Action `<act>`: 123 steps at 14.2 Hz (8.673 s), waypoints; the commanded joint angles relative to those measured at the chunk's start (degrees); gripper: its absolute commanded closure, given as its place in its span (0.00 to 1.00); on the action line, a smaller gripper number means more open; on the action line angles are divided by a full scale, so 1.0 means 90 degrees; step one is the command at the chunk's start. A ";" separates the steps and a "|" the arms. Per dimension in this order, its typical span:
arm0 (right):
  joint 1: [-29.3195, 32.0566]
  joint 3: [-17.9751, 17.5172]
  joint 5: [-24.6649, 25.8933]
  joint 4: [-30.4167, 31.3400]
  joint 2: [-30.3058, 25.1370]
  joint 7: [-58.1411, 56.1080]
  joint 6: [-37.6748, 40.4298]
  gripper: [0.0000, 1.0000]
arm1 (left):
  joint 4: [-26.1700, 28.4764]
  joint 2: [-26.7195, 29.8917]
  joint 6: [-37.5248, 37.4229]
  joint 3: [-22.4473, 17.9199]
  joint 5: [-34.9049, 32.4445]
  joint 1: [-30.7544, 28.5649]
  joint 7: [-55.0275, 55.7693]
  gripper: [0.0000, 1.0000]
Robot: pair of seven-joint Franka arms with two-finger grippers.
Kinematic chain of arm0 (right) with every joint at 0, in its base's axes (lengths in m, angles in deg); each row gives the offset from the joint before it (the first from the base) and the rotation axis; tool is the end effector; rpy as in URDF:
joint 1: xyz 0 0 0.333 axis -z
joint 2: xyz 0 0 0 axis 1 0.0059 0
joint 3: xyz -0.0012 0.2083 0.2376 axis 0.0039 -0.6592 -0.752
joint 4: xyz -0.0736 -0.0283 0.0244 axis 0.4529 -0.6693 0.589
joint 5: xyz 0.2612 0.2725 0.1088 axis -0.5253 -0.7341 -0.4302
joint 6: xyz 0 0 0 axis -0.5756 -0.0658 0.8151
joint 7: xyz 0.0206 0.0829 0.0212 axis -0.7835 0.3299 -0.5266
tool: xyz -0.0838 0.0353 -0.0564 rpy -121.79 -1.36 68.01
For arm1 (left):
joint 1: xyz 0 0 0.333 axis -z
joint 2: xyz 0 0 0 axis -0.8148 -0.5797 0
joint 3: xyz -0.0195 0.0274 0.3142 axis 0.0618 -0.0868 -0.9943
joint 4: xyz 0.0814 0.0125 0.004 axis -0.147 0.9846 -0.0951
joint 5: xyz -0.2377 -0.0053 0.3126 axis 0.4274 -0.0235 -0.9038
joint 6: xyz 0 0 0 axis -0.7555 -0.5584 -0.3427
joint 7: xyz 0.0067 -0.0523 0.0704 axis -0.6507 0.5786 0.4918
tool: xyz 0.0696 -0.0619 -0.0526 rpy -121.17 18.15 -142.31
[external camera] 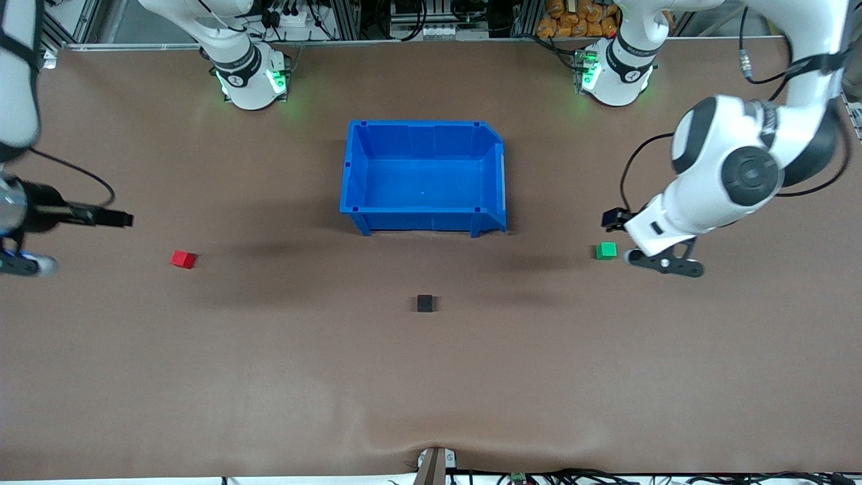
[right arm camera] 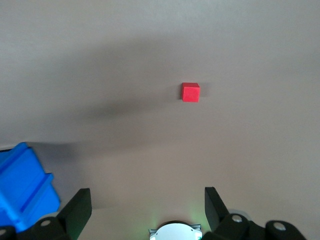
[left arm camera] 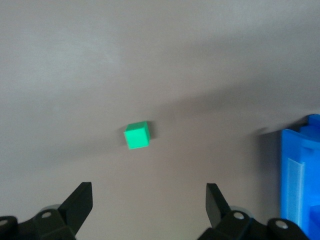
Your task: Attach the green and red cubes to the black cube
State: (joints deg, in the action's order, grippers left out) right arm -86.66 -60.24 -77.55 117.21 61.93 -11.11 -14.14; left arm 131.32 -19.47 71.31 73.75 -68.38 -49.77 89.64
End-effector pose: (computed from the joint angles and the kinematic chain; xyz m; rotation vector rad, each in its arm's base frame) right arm 0.6236 -0.0558 0.4724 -3.0427 0.2645 0.5569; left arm 0.5723 -0.1501 0.3667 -3.0924 0.3936 0.2308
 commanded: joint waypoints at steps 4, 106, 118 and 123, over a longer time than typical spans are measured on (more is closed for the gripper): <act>0.0223 0.0165 -0.0017 -0.0156 0.1585 -0.0098 -0.0560 0.00 | 0.0277 -0.0956 0.0829 -0.0031 -0.0023 -0.0307 0.0339 0.00; -0.0177 -0.0040 0.0520 0.0303 -0.2504 -0.0948 0.0305 0.00 | -0.1034 0.0699 0.0265 -0.0334 -0.0394 0.0806 0.6840 0.00; -0.0177 -0.0079 0.0373 -0.0019 -0.2407 -0.0870 0.0706 0.00 | -0.1665 0.1786 -0.2918 -0.1037 -0.0072 0.0112 0.0039 0.00; -0.0431 -0.0099 0.0363 0.0049 -0.2416 -0.0919 0.1282 0.00 | -0.1929 0.1777 -0.3223 -0.0724 -0.0072 -0.0143 -0.0343 0.00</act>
State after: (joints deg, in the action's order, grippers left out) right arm -90.02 -61.21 -74.05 118.36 39.91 -18.93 -4.82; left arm 116.10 -3.00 43.70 66.31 -68.99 -49.92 88.03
